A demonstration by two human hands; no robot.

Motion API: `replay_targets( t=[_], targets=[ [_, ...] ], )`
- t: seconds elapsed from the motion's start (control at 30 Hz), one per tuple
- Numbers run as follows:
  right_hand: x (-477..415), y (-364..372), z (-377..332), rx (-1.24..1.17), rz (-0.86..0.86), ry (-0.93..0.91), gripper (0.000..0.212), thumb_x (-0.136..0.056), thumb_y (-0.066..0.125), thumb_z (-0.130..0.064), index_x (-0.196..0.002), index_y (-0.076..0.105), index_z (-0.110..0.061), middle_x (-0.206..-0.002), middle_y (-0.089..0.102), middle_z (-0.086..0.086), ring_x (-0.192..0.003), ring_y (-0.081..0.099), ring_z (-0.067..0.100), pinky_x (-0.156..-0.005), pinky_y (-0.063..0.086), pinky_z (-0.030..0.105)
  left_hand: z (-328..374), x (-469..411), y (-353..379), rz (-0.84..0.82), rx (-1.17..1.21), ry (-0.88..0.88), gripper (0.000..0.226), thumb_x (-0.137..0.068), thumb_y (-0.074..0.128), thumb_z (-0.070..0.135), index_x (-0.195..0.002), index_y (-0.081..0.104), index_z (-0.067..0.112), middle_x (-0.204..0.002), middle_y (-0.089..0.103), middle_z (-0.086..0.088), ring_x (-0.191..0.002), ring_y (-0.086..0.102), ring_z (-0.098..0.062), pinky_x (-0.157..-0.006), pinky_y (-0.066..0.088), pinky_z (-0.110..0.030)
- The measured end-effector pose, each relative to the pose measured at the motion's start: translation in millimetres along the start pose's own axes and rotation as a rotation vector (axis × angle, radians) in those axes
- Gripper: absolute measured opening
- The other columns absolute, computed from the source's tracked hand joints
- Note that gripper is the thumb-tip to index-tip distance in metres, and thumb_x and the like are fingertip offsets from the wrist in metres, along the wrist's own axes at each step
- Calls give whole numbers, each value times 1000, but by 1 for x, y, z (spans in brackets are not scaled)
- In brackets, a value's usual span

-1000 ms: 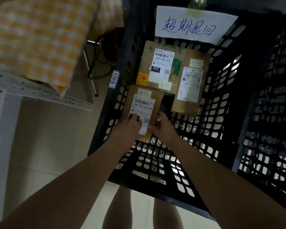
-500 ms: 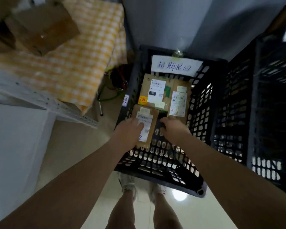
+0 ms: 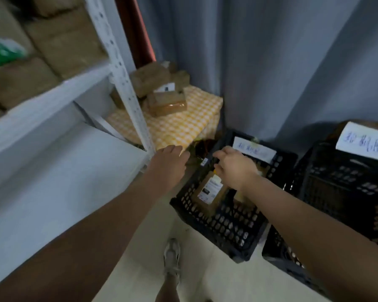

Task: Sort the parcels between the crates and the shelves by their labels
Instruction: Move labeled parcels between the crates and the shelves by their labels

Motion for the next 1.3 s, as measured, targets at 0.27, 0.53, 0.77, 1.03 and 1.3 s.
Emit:
replay_targets(
  t=[0.27,0.53,0.77,1.03,1.3],
  targets=[
    [31,-95,-112,-17,175,-290,36,-99,44,-31,-132,51,-19,-126,49,5,-114,49,26,-80,49,36,-38,123,-121,160,-20,-250,41,-95,47,26,-134,48,12,-139,47,-12,-128,41,-29,-100,35,-40],
    [82,-125,-284,-135,356,-657,35,-96,49,-29,-129,56,-19,-127,55,1,-113,53,21,-91,45,33,-84,281,-181,202,-153,-562,44,-96,45,34,-136,43,17,-141,43,-8,-130,37,-27,-103,32,-37],
    [166,-110,-448,-294,369,-932,30,-93,53,-22,-121,62,-14,-122,58,4,-112,52,22,-88,45,34,-107,477,-209,215,-234,-764,41,-96,42,36,-132,46,17,-140,44,-6,-125,40,-26,-97,36,-36],
    [290,-68,-625,-433,298,-1095,31,-95,51,-25,-123,61,-15,-124,56,0,-112,52,19,-83,44,31,-116,700,-209,187,-251,-940,39,-96,45,34,-130,50,15,-139,46,-6,-124,43,-27,-98,37,-36],
    [384,-47,-765,-543,256,-1241,34,-94,53,-24,-127,58,-17,-125,54,-2,-112,51,16,-85,41,26,-121,870,-216,249,-247,-1162,41,-93,55,31,-130,54,16,-137,51,-8,-125,47,-28,-97,42,-38]
  ],
)
Point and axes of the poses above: each hand's wrist, its own x-axis away from the middle knuckle, its own y-axis out of the palm, z = x × y, the point moved 2 cm from there along -x, towards the middle knuckle
